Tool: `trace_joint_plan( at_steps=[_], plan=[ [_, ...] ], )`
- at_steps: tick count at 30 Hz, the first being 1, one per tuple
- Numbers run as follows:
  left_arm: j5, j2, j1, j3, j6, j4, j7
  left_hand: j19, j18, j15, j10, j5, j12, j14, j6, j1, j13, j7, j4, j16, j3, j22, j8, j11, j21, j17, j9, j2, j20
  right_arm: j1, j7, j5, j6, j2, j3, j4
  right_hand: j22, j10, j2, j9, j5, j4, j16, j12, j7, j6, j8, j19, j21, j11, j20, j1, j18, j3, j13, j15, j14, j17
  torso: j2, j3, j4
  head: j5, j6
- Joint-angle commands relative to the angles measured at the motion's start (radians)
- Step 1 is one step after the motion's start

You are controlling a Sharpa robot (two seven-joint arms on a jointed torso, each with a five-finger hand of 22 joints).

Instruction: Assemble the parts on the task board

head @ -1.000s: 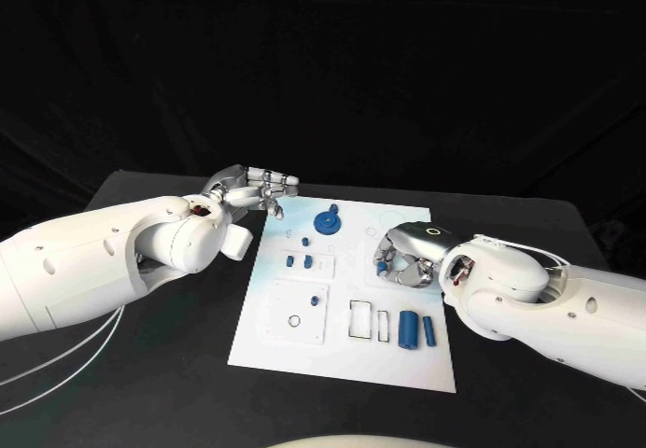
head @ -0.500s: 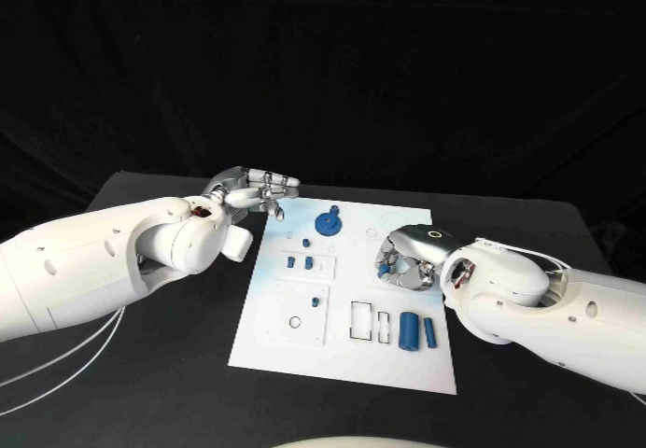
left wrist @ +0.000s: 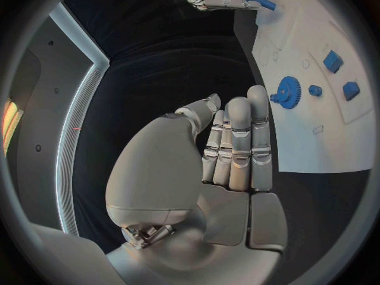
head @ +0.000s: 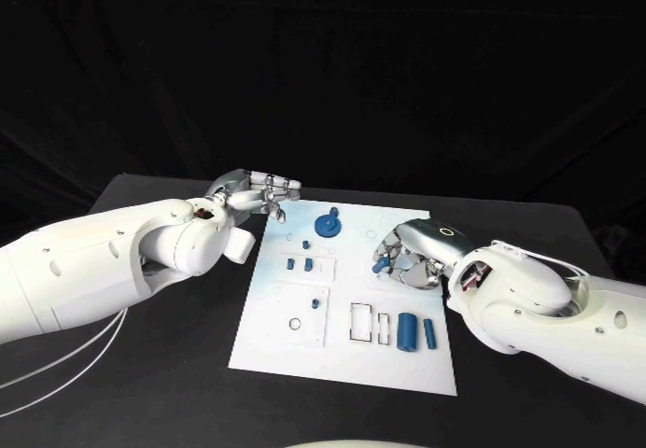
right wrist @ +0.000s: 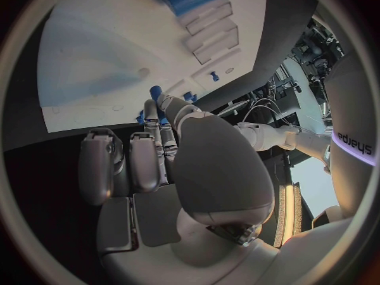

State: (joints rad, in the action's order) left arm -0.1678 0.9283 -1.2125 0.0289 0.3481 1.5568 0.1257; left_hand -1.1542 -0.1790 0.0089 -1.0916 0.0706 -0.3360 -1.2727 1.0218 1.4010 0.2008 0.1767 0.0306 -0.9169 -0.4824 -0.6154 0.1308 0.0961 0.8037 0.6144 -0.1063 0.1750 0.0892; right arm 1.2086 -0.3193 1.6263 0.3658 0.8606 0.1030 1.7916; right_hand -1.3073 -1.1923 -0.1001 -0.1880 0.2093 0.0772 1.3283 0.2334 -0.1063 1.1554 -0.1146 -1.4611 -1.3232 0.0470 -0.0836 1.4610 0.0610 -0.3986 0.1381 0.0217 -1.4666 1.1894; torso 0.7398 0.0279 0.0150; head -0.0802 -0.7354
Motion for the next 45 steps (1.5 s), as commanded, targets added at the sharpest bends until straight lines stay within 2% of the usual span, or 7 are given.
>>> trace_joint_plan(
  at_steps=[1, 6, 11, 17, 21, 27, 45],
  plan=[
    [0.004, -0.004, -0.001, 0.001, -0.016, 0.0, 0.004, -0.002, -0.005, 0.001, 0.006, 0.004, 0.003, 0.009, -0.006, 0.0, 0.001, -0.001, -0.006, 0.005, -0.002, 0.001, -0.006, -0.001, -0.004, 0.0, 0.001, -0.007, 0.004, 0.001, 0.017, -0.039, 0.04, 0.009, -0.002, 0.045, -0.174, -0.003, -0.001, -0.02, 0.007, -0.002, -0.001, -0.007, -0.012, 0.005, -0.003, -0.004, 0.003, 0.004, 0.004, -0.002, -0.009, -0.003, 0.001, 0.005, -0.034, 0.0, 0.001, 0.0002, 0.0016, -0.007, 0.002],
    [0.005, -0.009, -0.001, 0.001, -0.016, -0.004, 0.006, -0.002, -0.005, 0.001, 0.007, 0.004, 0.003, 0.009, -0.007, 0.001, 0.002, -0.001, -0.006, 0.004, -0.003, 0.001, -0.006, 0.0, -0.004, 0.0, 0.001, -0.009, 0.005, 0.001, 0.031, -0.06, 0.041, -0.012, -0.005, 0.09, -0.174, -0.003, -0.003, -0.02, 0.01, -0.003, 0.0, -0.009, -0.013, 0.004, -0.002, -0.004, 0.003, 0.005, 0.004, -0.004, -0.009, -0.004, 0.001, 0.004, -0.034, 0.001, 0.0, -0.0001, 0.0009, -0.008, -0.001],
    [0.007, -0.016, 0.0, 0.0, -0.018, -0.008, 0.007, -0.002, -0.005, 0.001, 0.007, 0.004, 0.003, 0.009, -0.007, 0.001, 0.002, -0.001, -0.006, 0.004, -0.003, 0.001, -0.006, 0.0, -0.004, 0.0, 0.001, -0.009, 0.005, -0.015, 0.051, -0.067, 0.041, -0.069, -0.003, 0.092, -0.173, -0.003, -0.004, -0.02, 0.012, -0.004, 0.0, -0.011, -0.013, 0.003, -0.002, -0.003, 0.005, 0.005, 0.004, -0.005, -0.009, -0.005, 0.001, 0.004, -0.034, 0.0, -0.001, -0.0003, 0.0, -0.015, -0.002],
    [0.011, -0.029, 0.0, 0.0, -0.02, -0.014, 0.01, -0.002, -0.005, 0.001, 0.007, 0.004, 0.003, 0.009, -0.007, 0.001, 0.002, -0.001, -0.006, 0.004, -0.003, 0.001, -0.006, 0.0, -0.004, 0.0, 0.001, -0.009, 0.005, -0.038, 0.072, -0.064, 0.026, -0.153, 0.004, 0.062, -0.173, -0.002, -0.003, -0.021, 0.015, -0.007, 0.0, -0.014, -0.015, 0.001, 0.0, -0.002, 0.008, 0.006, 0.003, -0.006, -0.008, -0.008, 0.001, 0.003, -0.034, 0.001, 0.0, -0.0003, -0.0015, -0.023, -0.003],
    [0.011, -0.035, 0.0, -0.001, -0.021, -0.016, 0.01, -0.002, -0.005, 0.002, 0.008, 0.004, 0.003, 0.009, -0.007, 0.001, 0.002, 0.0, -0.007, 0.004, -0.003, 0.002, -0.006, 0.0, -0.004, 0.0, 0.001, -0.009, 0.005, -0.051, 0.082, -0.062, 0.018, -0.191, 0.009, 0.036, -0.173, -0.001, -0.003, -0.021, 0.015, -0.007, 0.0, -0.014, -0.015, 0.001, 0.0, -0.002, 0.009, 0.006, 0.003, -0.006, -0.008, -0.008, 0.001, 0.003, -0.034, 0.001, 0.001, 0.0019, 0.0022, -0.031, -0.005],
    [0.012, -0.039, 0.001, -0.002, -0.022, -0.015, 0.011, -0.002, -0.005, 0.002, 0.008, 0.004, 0.003, 0.009, -0.007, 0.001, 0.002, 0.0, -0.007, 0.004, -0.002, 0.002, -0.006, 0.0, -0.005, 0.001, 0.001, -0.009, 0.005, -0.078, 0.09, -0.06, 0.007, -0.236, 0.016, -0.004, -0.173, -0.001, -0.003, -0.021, 0.016, -0.008, 0.0, -0.015, -0.015, 0.0, 0.0, -0.002, 0.008, 0.007, 0.003, -0.006, -0.008, -0.009, 0.001, 0.003, -0.034, 0.001, 0.003, 0.0007, 0.0016, -0.046, -0.012],
    [0.012, -0.04, 0.0, -0.002, -0.024, -0.013, 0.008, -0.002, -0.005, 0.002, 0.008, 0.004, 0.003, 0.009, -0.007, 0.001, 0.002, 0.0, -0.007, 0.004, -0.002, 0.002, -0.006, 0.0, -0.005, 0.001, 0.001, -0.009, 0.005, -0.103, 0.093, -0.055, -0.023, -0.279, 0.024, -0.054, -0.173, -0.001, -0.002, -0.021, 0.017, -0.009, 0.001, -0.016, -0.016, 0.0, 0.001, -0.002, 0.009, 0.007, 0.003, -0.006, -0.008, -0.011, 0.002, 0.002, -0.035, 0.003, 0.001, 0.0022, 0.0011, -0.059, -0.027]
  ],
)
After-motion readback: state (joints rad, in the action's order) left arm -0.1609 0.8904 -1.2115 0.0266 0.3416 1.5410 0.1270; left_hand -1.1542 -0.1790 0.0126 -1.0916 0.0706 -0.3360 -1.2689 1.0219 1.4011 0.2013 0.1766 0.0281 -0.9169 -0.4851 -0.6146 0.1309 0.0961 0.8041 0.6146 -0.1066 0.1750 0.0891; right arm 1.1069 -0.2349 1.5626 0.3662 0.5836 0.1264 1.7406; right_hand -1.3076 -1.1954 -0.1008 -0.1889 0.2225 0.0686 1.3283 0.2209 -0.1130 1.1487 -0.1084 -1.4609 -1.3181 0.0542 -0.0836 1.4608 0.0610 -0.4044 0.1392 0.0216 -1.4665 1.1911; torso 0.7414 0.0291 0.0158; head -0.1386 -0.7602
